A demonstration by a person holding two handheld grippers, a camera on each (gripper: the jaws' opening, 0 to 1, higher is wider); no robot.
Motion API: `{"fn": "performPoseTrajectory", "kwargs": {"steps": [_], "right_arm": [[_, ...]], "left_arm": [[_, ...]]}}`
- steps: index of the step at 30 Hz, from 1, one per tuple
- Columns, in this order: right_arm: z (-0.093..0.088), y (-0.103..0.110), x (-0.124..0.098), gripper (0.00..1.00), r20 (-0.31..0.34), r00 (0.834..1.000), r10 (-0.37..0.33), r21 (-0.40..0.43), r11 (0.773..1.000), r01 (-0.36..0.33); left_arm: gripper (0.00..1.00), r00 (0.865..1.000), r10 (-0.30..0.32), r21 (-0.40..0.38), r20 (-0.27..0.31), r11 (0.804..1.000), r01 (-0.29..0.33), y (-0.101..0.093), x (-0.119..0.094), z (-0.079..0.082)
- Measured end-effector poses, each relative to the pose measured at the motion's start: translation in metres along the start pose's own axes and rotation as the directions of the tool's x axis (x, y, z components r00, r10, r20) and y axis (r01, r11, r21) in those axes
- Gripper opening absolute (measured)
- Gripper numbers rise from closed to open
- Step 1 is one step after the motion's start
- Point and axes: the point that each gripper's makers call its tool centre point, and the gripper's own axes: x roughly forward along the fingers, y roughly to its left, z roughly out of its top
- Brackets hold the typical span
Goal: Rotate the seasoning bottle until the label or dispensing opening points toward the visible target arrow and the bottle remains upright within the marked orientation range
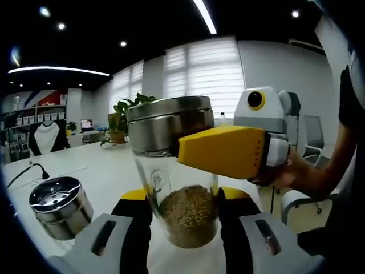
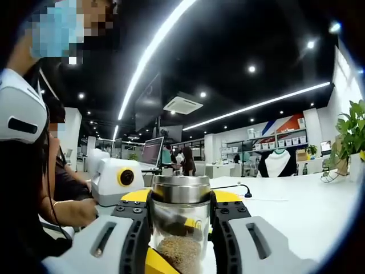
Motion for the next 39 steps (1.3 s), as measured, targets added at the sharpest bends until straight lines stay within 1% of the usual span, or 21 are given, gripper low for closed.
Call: {"fn": "performPoseTrajectory", "kwargs": {"steps": [6,8,11,13,16,18,19,21,23,25,27,28,29,30,31,32,33,36,39], "right_arm": [[-0.002,0.001,0.003,0.37,-0.007,1.000,0.006,0.007,1.000,-0.006],[-0.002,0.002,0.004,0.37,-0.007,1.000,0.006,0.009,1.000,-0.006],[-0.002,0.002,0.005,0.37,-0.007,1.000,0.002,0.011,1.000,-0.002],[-0.002,0.003,0.007,0.37,-0.017,1.000,-0.010,0.014,1.000,0.011],[-0.006,0.003,0.008,0.37,-0.062,0.997,-0.051,0.001,0.999,0.051],[-0.008,0.002,0.009,0.37,-0.080,0.994,-0.074,-0.009,0.997,0.073],[-0.009,0.002,0.010,0.37,-0.087,0.991,-0.101,-0.027,0.995,0.099],[-0.011,0.001,0.011,0.38,-0.093,0.986,-0.138,-0.033,0.990,0.136],[-0.012,0.000,0.012,0.39,-0.104,0.978,-0.179,-0.051,0.983,0.175],[-0.012,-0.002,0.013,0.41,-0.099,0.969,-0.225,-0.027,0.974,0.224],[-0.011,-0.003,0.013,0.41,-0.090,0.965,-0.248,-0.018,0.969,0.247],[-0.011,-0.004,0.013,0.41,-0.084,0.959,-0.272,-0.013,0.962,0.272],[-0.012,-0.006,0.013,0.41,-0.084,0.954,-0.289,-0.009,0.957,0.290],[-0.014,-0.006,0.013,0.42,-0.083,0.947,-0.310,-0.002,0.950,0.311],[-0.015,-0.005,0.014,0.43,-0.083,0.945,-0.316,0.004,0.948,0.318],[-0.016,-0.005,0.014,0.44,-0.084,0.943,-0.323,0.008,0.946,0.325],[-0.017,-0.004,0.015,0.45,-0.085,0.940,-0.330,0.015,0.943,0.333],[-0.017,-0.003,0.016,0.45,-0.081,0.937,-0.341,0.012,0.939,0.343],[-0.016,-0.004,0.018,0.46,-0.073,0.927,-0.367,0.002,0.930,0.368]], "left_arm": [[0.47,0.999,0.039,-0.025,0.010,0.999,-0.038,0.003,-0.002,-0.002],[0.46,0.998,0.054,-0.018,0.014,0.998,-0.053,0.004,-0.004,-0.001],[0.46,0.995,0.098,-0.003,0.024,0.995,-0.098,0.009,-0.006,-0.001],[0.46,0.990,0.138,0.001,0.035,0.990,-0.138,0.013,-0.008,-0.001],[0.46,0.982,0.187,0.006,0.035,0.982,-0.188,0.016,-0.010,-0.004],[0.46,0.978,0.206,0.015,0.035,0.978,-0.207,0.017,-0.011,-0.006],[0.45,0.971,0.236,0.014,0.050,0.972,-0.237,0.019,-0.012,-0.006],[0.45,0.963,0.260,-0.003,0.065,0.965,-0.261,0.020,-0.013,-0.005],[0.45,0.956,0.285,0.009,0.070,0.958,-0.287,0.020,-0.013,-0.004],[0.45,0.951,0.299,0.021,0.073,0.953,-0.302,0.020,-0.013,-0.003],[0.45,0.947,0.311,0.019,0.077,0.949,-0.314,0.021,-0.013,-0.002],[0.45,0.943,0.324,0.018,0.080,0.945,-0.326,0.021,-0.013,-0.002],[0.45,0.941,0.328,0.017,0.080,0.944,-0.330,0.021,-0.013,-0.002],[0.45,0.931,0.356,0.022,0.078,0.933,-0.359,0.023,-0.014,-0.002],[0.45,0.925,0.373,0.040,0.074,0.926,-0.376,0.024,-0.015,-0.003],[0.45,0.913,0.402,0.068,0.064,0.911,-0.406,0.026,-0.016,-0.005],[0.45,0.908,0.416,0.085,0.058,0.904,-0.419,0.027,-0.016,-0.006],[0.45,0.900,0.431,0.094,0.067,0.895,-0.436,0.027,-0.018,-0.006],[0.45,0.890,0.450,0.096,0.074,0.885,-0.455,0.027,-0.020,-0.005]]}}
